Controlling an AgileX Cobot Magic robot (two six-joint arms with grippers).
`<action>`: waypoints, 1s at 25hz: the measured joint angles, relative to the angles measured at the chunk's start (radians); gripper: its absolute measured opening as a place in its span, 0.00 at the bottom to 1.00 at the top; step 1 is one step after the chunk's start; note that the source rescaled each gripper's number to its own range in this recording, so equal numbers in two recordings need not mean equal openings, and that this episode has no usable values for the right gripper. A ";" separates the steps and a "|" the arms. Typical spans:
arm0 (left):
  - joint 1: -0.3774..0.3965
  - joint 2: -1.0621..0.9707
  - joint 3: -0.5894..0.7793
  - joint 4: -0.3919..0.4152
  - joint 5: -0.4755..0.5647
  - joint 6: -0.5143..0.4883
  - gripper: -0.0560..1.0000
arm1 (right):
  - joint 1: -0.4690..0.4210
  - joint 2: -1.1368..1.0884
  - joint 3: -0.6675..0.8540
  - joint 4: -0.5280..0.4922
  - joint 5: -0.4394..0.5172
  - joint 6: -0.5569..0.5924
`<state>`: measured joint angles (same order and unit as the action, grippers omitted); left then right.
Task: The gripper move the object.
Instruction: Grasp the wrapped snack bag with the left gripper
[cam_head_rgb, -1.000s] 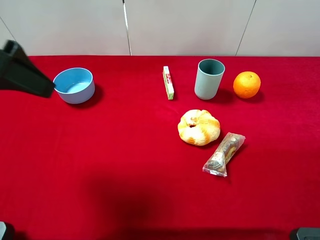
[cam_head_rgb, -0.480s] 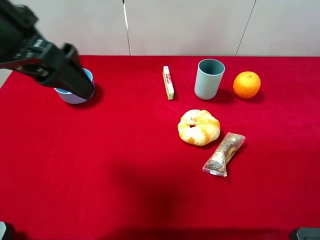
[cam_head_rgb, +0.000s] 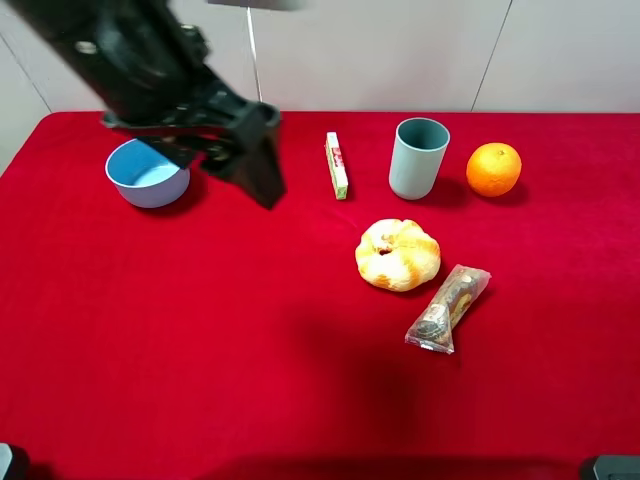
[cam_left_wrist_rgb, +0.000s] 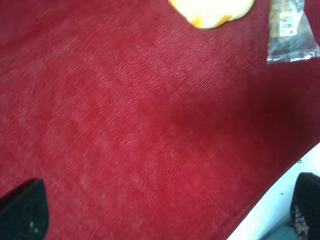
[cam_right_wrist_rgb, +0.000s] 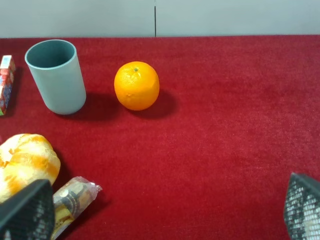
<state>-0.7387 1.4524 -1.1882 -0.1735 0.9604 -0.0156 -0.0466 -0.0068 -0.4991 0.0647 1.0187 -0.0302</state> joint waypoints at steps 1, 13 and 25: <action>-0.017 0.022 -0.020 0.008 0.003 -0.009 0.96 | 0.000 0.000 0.000 0.000 0.000 0.000; -0.168 0.260 -0.249 0.049 0.059 -0.072 0.96 | 0.000 0.000 0.000 0.000 0.000 0.000; -0.259 0.432 -0.415 0.060 0.100 -0.134 0.96 | 0.000 0.000 0.000 0.001 0.000 0.000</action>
<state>-0.9982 1.8846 -1.6031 -0.1133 1.0606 -0.1497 -0.0466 -0.0068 -0.4991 0.0654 1.0187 -0.0302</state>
